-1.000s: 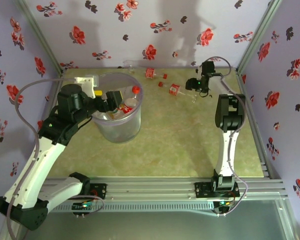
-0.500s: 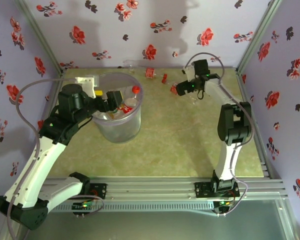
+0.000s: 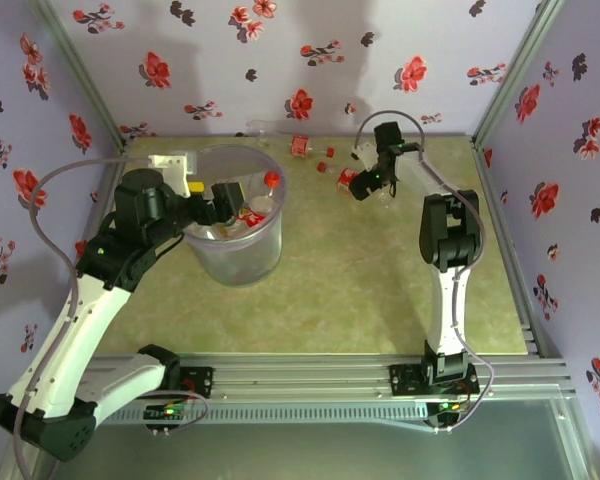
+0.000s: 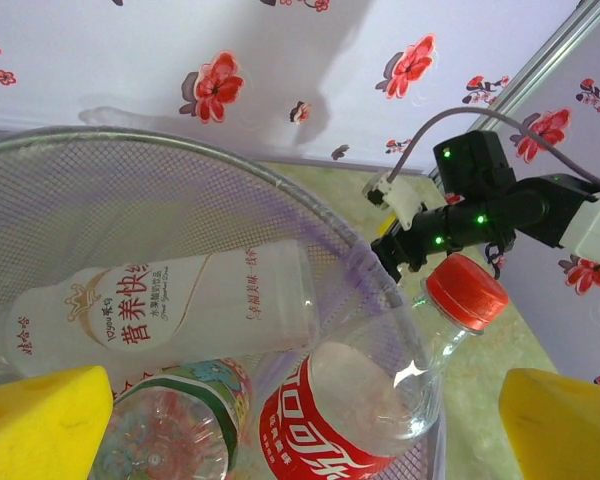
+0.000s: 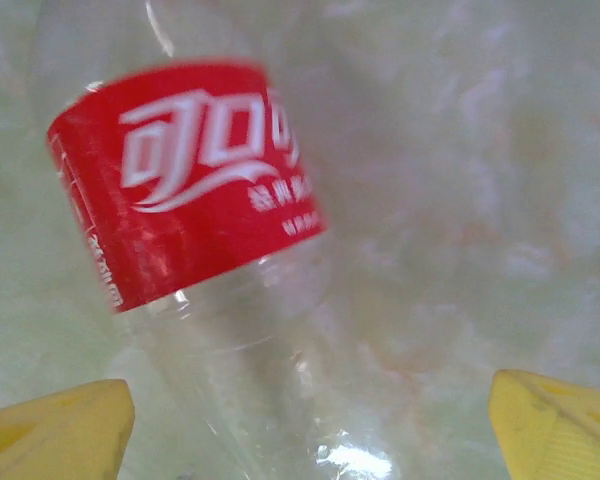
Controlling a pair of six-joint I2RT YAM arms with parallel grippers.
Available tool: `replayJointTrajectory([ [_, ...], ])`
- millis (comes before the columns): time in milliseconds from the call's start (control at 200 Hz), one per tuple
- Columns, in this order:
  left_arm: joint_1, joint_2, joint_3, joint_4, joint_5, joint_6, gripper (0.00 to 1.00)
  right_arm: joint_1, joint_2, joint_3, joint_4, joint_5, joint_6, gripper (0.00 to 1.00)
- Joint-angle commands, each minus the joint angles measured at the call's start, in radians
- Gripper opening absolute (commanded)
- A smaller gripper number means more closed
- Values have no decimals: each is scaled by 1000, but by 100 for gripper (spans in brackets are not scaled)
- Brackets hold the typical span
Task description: Put the plastic bottles in the bin
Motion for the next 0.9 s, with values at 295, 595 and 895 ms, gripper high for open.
replayJointTrajectory([
  [295,8,-4,-1,19,-6,-10,100,-5,30,-34,-59,-152,24,85],
  [595,8,-7,-9,24,-5,-10,100,4,19,-96,-100,-149,31,83],
  [895,8,-10,-13,28,-4,-10,100,5,-26,-159,-67,-140,71,64],
])
